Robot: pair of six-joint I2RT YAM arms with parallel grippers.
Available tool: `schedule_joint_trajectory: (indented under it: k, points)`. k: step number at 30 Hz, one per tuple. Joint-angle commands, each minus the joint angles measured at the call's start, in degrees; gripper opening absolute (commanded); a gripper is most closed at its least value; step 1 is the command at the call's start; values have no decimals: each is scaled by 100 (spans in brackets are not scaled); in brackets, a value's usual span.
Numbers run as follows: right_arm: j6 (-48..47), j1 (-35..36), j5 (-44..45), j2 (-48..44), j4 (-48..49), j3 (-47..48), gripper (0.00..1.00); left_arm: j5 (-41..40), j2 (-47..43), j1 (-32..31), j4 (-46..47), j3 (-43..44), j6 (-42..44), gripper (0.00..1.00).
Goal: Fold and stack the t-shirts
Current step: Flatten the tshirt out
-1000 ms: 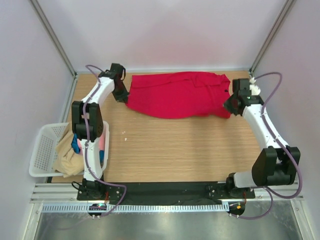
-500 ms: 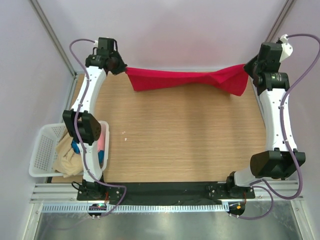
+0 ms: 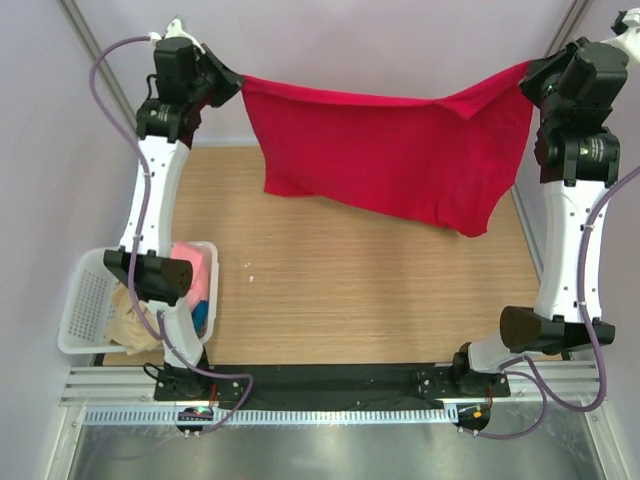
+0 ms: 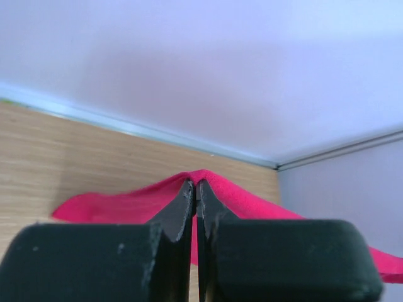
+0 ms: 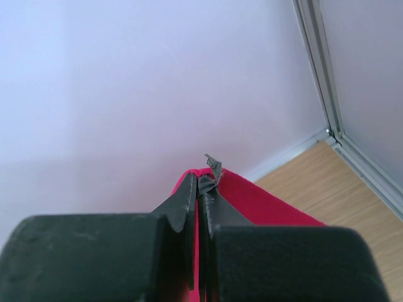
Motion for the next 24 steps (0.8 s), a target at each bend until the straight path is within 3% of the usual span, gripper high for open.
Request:
schedule_joint_trajectory:
  k: [1,7,13,24]
  points:
    - [-249,-48,-29,-475,394,475,1,321,-697,88,545,64,-218,0]
    - [-601,-57,-56,-1161,350,598,1,691,-2004,80,800,-692,-157,0]
    - [-750,-57,-91,-1530,7,1388,1,551,-3113,27,607,-1089,-139,0]
    - [-680,-39,-372,-2515,-63,1846,1,243,-5048,18,79,-1765,-201,0]
